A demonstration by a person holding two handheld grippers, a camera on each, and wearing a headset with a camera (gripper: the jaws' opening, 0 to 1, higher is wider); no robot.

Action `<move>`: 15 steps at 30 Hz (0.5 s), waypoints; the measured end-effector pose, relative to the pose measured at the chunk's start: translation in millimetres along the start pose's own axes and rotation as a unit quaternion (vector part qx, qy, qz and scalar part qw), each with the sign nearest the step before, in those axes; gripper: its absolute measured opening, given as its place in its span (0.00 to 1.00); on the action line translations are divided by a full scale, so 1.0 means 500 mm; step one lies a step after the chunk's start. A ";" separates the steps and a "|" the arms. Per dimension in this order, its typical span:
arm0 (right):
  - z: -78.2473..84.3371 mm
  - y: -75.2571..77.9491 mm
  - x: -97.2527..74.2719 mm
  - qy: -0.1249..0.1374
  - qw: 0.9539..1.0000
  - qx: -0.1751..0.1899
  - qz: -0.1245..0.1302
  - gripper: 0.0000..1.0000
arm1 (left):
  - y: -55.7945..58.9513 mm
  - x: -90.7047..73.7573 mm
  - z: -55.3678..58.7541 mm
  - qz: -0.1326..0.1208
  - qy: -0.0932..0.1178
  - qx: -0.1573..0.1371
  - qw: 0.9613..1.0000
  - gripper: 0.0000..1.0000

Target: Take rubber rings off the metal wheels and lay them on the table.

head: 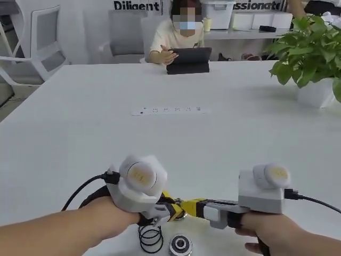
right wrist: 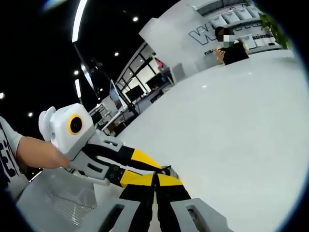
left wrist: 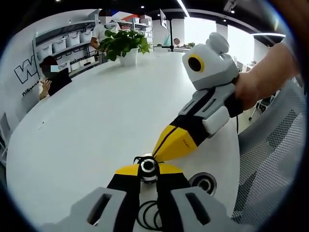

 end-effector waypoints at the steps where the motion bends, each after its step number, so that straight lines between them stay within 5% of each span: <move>1: 0.000 -0.001 0.000 0.000 1.000 0.001 -0.002 0.00 | 0.000 0.000 0.000 0.000 0.000 -0.001 1.000 0.07; 8: -0.003 -0.007 -0.009 0.000 1.000 0.006 -0.029 0.00 | 0.000 0.000 -0.001 0.001 0.000 -0.002 1.000 0.07; 15: -0.005 0.002 -0.012 0.008 1.000 0.007 -0.006 0.00 | 0.000 0.000 -0.001 0.000 0.001 -0.004 1.000 0.07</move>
Point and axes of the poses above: the centre of the closed fingertips' face, and the gripper's own axes: x roughly forward along the fingers, y roughly to its right, z roughly out of its underside, the point moved 10 cm from there along -x, roughly backward along the fingers, and after that the axes turned 3 degrees about z, right-handed, at the moved point
